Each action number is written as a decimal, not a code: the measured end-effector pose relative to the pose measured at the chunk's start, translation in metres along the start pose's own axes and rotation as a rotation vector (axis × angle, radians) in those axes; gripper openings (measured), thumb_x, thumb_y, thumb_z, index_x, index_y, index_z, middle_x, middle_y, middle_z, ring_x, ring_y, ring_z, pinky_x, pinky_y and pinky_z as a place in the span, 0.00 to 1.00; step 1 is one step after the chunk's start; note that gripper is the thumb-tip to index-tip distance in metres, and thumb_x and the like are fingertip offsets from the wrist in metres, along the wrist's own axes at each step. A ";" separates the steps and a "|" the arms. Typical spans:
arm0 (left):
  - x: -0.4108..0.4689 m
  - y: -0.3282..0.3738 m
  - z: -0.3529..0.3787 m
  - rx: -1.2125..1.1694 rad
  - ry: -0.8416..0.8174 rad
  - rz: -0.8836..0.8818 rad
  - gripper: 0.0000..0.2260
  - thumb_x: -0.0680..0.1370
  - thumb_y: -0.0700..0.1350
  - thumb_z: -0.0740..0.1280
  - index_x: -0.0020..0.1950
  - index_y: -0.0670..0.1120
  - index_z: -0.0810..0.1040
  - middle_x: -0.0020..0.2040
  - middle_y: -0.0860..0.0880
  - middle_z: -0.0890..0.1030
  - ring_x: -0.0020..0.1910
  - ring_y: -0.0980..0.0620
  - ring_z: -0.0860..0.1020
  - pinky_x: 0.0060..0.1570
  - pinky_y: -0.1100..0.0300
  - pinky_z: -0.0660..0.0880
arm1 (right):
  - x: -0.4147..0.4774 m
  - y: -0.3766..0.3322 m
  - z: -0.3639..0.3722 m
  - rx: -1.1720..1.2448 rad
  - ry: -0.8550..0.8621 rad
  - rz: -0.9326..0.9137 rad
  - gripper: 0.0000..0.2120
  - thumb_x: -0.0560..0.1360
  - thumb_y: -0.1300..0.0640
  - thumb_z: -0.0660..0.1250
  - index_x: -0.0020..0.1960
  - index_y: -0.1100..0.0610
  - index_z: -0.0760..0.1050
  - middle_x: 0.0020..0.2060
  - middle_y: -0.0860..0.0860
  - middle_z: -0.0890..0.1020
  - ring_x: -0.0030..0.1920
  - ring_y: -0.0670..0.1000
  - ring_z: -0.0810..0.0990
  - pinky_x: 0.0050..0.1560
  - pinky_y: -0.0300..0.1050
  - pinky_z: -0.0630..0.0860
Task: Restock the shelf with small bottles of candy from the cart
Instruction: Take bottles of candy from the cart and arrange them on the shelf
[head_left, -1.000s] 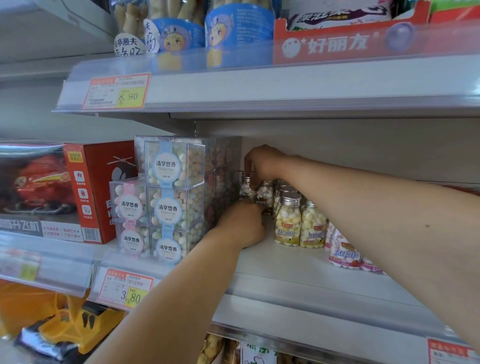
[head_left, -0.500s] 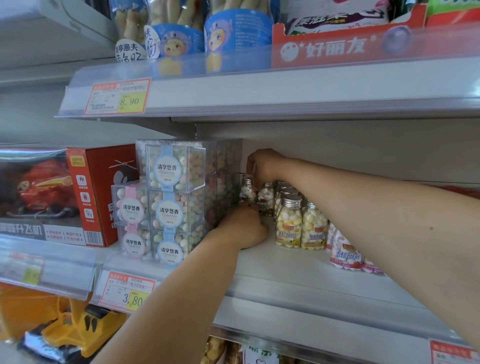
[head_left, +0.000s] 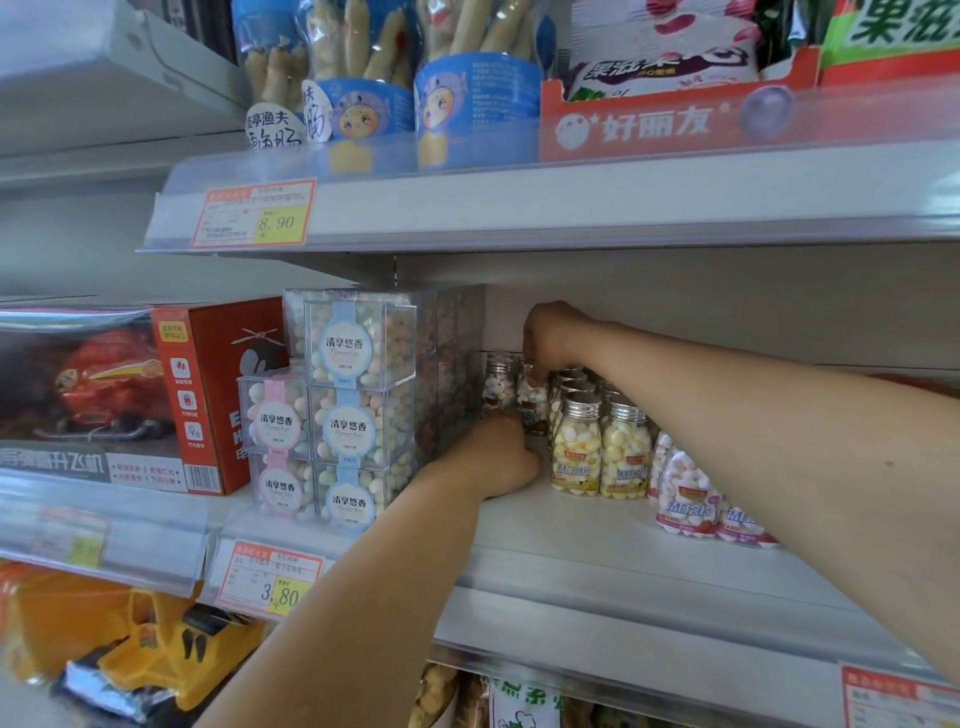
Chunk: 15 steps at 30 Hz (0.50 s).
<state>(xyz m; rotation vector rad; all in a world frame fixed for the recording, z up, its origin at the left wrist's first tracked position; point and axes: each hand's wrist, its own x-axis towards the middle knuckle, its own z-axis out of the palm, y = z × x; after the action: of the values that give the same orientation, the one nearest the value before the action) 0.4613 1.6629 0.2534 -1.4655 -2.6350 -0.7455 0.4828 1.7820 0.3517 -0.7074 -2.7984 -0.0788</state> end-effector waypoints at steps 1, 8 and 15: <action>0.000 0.000 0.000 -0.010 0.006 0.000 0.18 0.77 0.43 0.60 0.66 0.41 0.68 0.63 0.42 0.73 0.59 0.47 0.73 0.46 0.63 0.67 | 0.001 0.000 0.000 0.001 -0.004 -0.001 0.25 0.64 0.56 0.79 0.57 0.64 0.78 0.54 0.56 0.81 0.53 0.55 0.80 0.50 0.43 0.76; 0.005 -0.004 0.001 -0.023 0.080 -0.031 0.23 0.76 0.44 0.63 0.70 0.40 0.64 0.67 0.41 0.69 0.64 0.45 0.71 0.58 0.60 0.70 | 0.010 -0.008 0.006 0.098 0.078 -0.056 0.24 0.69 0.45 0.74 0.55 0.63 0.79 0.53 0.56 0.81 0.54 0.56 0.79 0.56 0.48 0.76; 0.008 -0.007 0.003 -0.016 0.064 -0.033 0.28 0.77 0.46 0.62 0.74 0.40 0.58 0.72 0.42 0.63 0.69 0.45 0.66 0.65 0.59 0.66 | 0.016 -0.021 0.007 0.118 0.053 -0.053 0.26 0.64 0.51 0.79 0.58 0.61 0.78 0.56 0.55 0.81 0.57 0.56 0.78 0.56 0.47 0.75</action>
<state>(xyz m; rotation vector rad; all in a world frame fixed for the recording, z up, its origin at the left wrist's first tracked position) 0.4518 1.6677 0.2498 -1.3816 -2.6177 -0.8040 0.4580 1.7717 0.3494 -0.5947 -2.7446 0.0560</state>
